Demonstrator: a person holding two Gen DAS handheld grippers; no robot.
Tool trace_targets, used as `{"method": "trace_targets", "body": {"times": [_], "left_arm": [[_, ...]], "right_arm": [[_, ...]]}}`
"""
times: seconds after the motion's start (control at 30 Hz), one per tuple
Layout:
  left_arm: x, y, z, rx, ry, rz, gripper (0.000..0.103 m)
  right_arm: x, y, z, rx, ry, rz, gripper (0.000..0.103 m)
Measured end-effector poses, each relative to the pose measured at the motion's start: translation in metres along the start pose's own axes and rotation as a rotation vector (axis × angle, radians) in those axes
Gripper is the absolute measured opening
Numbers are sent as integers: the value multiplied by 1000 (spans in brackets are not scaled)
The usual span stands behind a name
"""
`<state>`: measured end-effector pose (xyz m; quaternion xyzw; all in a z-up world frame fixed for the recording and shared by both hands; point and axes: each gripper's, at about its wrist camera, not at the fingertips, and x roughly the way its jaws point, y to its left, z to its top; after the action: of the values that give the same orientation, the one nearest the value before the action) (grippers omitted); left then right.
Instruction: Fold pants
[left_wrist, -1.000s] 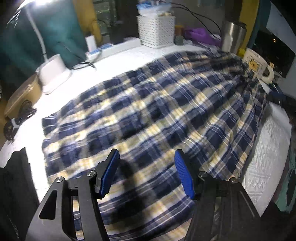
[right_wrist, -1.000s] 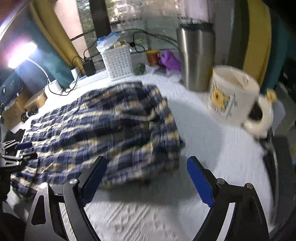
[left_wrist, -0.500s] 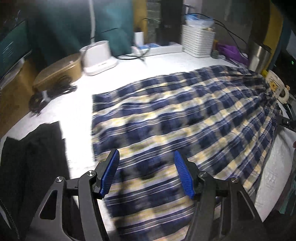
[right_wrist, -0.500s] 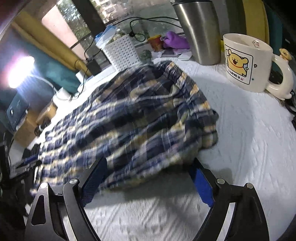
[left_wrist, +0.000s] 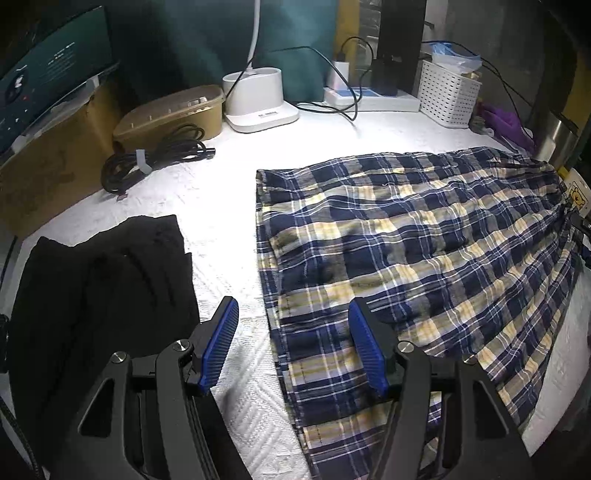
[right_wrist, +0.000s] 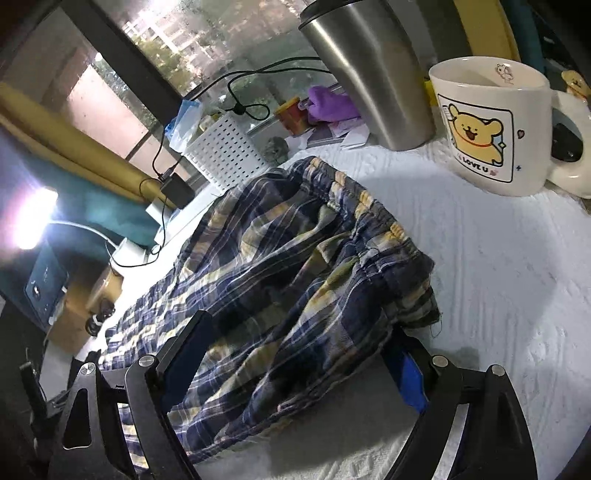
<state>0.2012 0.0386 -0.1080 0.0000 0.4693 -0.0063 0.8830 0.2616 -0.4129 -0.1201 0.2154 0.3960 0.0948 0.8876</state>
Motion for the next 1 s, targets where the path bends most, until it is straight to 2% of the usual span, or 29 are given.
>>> {"method": "trace_targets", "body": {"times": [0.23, 0.5, 0.53, 0.57, 0.6, 0.67, 0.8, 1.0], "left_arm": [[5, -1, 0, -1, 14, 4, 62], [1, -8, 5, 7, 2, -4, 62], [0, -8, 4, 2, 0, -2, 62], [-1, -7, 4, -3, -3, -1, 62], [-1, -6, 4, -6, -4, -1, 62], [-3, -4, 3, -14, -7, 2, 62], [-6, -1, 1, -29, -20, -4, 62], [-14, -3, 3, -21, -81, -35, 62]], "right_arm": [[-10, -9, -3, 10, -7, -73, 89], [4, -31, 17, 136, -81, 40, 88], [6, -32, 19, 145, -85, 44, 82], [10, -31, 21, 147, -74, 52, 59], [15, -32, 22, 158, -55, 58, 41], [23, -34, 21, 177, -34, 71, 31], [17, -30, 24, 157, -51, 106, 23], [-3, -10, 29, 85, -92, 131, 20]]}}
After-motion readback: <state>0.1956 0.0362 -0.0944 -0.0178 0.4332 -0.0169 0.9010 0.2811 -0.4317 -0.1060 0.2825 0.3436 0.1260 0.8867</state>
